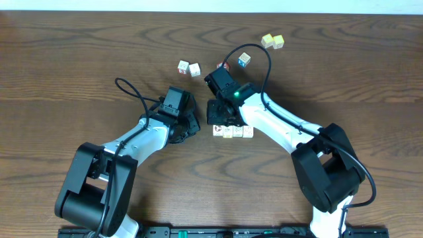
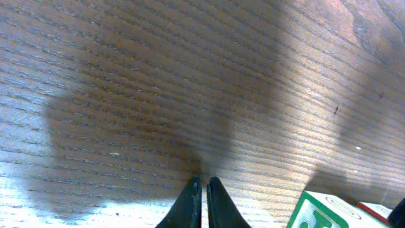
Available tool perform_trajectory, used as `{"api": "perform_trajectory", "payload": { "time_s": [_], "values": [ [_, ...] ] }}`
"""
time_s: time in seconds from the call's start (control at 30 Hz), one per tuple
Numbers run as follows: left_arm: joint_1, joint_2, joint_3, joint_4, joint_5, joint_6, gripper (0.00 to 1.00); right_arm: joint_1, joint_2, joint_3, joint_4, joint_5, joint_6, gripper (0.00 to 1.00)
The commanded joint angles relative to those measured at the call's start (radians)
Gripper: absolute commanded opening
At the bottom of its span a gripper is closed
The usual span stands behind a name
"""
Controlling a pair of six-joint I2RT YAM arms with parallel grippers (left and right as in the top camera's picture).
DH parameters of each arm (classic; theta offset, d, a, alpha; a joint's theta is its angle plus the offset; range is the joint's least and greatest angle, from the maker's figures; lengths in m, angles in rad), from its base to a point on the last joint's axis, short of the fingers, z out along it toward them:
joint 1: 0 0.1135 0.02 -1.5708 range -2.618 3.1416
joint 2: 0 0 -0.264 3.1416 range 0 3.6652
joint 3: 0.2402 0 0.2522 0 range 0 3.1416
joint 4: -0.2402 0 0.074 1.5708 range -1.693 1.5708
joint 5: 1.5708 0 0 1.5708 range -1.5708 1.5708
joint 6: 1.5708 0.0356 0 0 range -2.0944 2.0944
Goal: Lift 4 blocks
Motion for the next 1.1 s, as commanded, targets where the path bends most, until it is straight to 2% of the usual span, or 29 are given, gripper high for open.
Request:
{"api": "perform_trajectory", "payload": {
  "time_s": [0.0,0.8,1.07],
  "values": [
    [0.005,0.016,-0.031,-0.019,-0.048,-0.009,0.07,0.006,0.026,-0.008,0.000,0.020,0.014,0.01],
    [0.005,0.016,-0.031,-0.019,-0.048,-0.009,0.07,-0.027,0.052,-0.007,-0.016,-0.021,0.013,0.01],
    [0.005,0.016,-0.031,-0.019,-0.048,-0.008,0.07,-0.085,0.043,0.035,-0.035,-0.131,-0.026,0.01]
  ]
}}
